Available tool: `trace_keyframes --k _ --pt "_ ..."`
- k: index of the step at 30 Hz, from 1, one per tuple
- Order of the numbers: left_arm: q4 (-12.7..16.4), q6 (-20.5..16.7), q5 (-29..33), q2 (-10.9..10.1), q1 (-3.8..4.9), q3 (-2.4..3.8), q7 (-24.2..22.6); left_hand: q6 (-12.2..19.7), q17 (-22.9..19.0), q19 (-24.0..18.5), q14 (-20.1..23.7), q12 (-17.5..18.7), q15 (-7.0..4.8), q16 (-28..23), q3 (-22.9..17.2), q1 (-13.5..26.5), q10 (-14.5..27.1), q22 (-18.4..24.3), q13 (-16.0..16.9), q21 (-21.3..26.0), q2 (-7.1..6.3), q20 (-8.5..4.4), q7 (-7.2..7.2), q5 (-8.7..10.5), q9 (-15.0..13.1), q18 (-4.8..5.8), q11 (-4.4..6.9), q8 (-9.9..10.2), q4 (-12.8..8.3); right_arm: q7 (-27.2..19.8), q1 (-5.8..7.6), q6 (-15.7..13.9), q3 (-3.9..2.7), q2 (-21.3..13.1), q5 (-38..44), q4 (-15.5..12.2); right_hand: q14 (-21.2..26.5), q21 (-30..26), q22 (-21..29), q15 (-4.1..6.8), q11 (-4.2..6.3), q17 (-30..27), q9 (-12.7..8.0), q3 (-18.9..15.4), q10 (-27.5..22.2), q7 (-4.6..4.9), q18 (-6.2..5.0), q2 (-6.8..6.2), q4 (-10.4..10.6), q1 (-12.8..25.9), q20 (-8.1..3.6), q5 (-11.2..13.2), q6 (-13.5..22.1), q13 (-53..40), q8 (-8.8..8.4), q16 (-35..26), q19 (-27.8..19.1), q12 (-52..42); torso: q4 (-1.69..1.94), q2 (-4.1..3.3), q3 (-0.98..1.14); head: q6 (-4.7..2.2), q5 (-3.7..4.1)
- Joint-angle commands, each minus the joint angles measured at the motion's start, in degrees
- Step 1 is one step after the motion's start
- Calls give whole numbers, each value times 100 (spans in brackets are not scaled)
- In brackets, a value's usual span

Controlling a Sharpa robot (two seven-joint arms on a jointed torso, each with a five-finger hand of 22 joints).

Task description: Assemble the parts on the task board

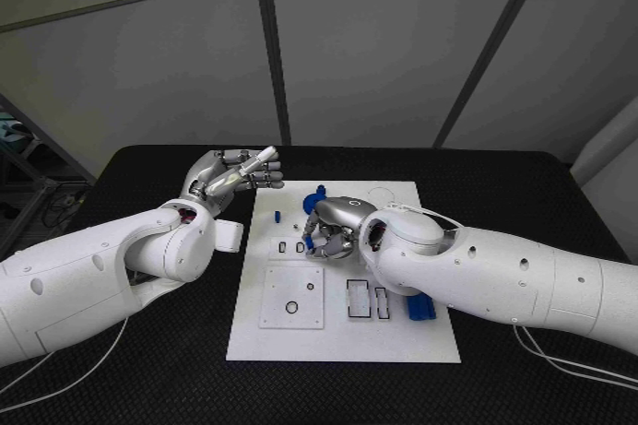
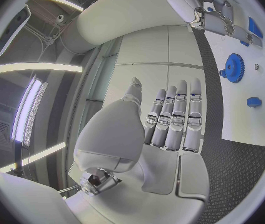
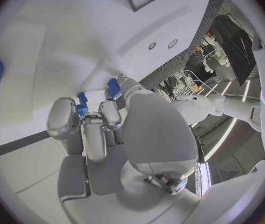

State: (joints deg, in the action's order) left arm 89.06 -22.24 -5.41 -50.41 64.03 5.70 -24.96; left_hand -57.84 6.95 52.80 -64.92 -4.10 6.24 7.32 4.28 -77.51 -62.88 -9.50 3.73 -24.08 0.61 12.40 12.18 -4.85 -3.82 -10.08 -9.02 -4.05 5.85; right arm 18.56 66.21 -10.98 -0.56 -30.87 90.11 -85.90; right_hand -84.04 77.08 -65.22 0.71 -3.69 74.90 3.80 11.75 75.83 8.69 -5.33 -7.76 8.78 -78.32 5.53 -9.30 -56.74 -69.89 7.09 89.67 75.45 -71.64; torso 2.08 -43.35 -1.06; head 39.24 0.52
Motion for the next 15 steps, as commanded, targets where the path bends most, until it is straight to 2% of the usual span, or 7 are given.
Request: trace_keyframes --k 1,7,8,10,11,13,15 --pt "8 9 -38 -2 9 5 -1 -26 8 -33 11 26 21 -26 1 19 -18 9 1 25 27 16 11 28 3 -41 -12 30 -47 162 -28 106 32 -16 72 34 -577 -40 17 -41 -14 1435 0 -20 -40 2 21 -37 43 77 38 48 52 13 -44 -8 -28 36 0 0 0 0 3" --pt "6 13 -39 -5 9 5 0 -22 9 -31 10 28 23 -30 5 22 -14 13 0 28 27 17 15 27 4 -41 -15 32 -50 159 -29 -170 32 -29 62 17 -574 -58 40 -61 -37 1424 1 -126 -61 21 16 -132 155 202 57 271 148 34 -85 -15 -41 42 3 0 0 -6 6" --pt "4 16 -39 -6 9 5 0 -22 9 -31 10 28 23 -30 5 22 -14 13 0 28 27 17 14 27 4 -41 -15 32 -50 147 -29 -247 32 -32 62 14 -576 -59 39 -79 -63 1430 2 -261 -55 36 16 -185 253 257 71 290 231 33 -119 -11 -39 28 0 2 -1 -6 4" --pt "-1 23 -39 -6 9 5 2 -25 10 -29 7 26 23 -30 4 19 -18 14 1 29 28 17 10 27 3 -41 -13 30 -53 114 -29 -408 33 -42 49 8 -577 -62 40 -105 -94 1437 1 -596 -54 65 15 -230 375 308 86 -47 347 29 -165 -8 -37 11 0 0 1 -9 3" --pt "-5 24 -40 -6 9 5 6 -30 12 -25 -1 23 20 -29 4 17 -24 16 3 29 30 17 5 27 2 -42 -10 27 -58 85 -29 -516 33 -51 34 2 -577 -64 42 -111 -96 1438 -4 -769 -57 85 16 -250 430 314 97 -100 413 31 -191 -7 -38 7 0 0 2 -12 4" --pt "-12 16 -84 -9 9 5 49 -44 24 2 -44 15 7 -16 7 14 -43 20 5 23 38 11 -9 26 0 -46 2 22 -72 -5 -29 -763 33 -70 -3 -15 -578 -64 37 -125 -116 1441 12 -1244 -61 98 16 -160 652 94 120 -81 552 33 -220 -5 -33 -12 0 1 4 -16 4" --pt "-19 8 -137 -13 9 5 98 -57 39 59 -110 10 -14 3 19 24 -63 19 6 2 40 -5 -25 27 -1 -52 17 20 -82 -120 -30 -981 33 -98 -46 -40 -577 -67 42 -128 -116 1437 14 -1290 -61 102 14 -158 693 42 122 -79 555 33 -211 -7 -36 -16 -1 2 5 -25 1"
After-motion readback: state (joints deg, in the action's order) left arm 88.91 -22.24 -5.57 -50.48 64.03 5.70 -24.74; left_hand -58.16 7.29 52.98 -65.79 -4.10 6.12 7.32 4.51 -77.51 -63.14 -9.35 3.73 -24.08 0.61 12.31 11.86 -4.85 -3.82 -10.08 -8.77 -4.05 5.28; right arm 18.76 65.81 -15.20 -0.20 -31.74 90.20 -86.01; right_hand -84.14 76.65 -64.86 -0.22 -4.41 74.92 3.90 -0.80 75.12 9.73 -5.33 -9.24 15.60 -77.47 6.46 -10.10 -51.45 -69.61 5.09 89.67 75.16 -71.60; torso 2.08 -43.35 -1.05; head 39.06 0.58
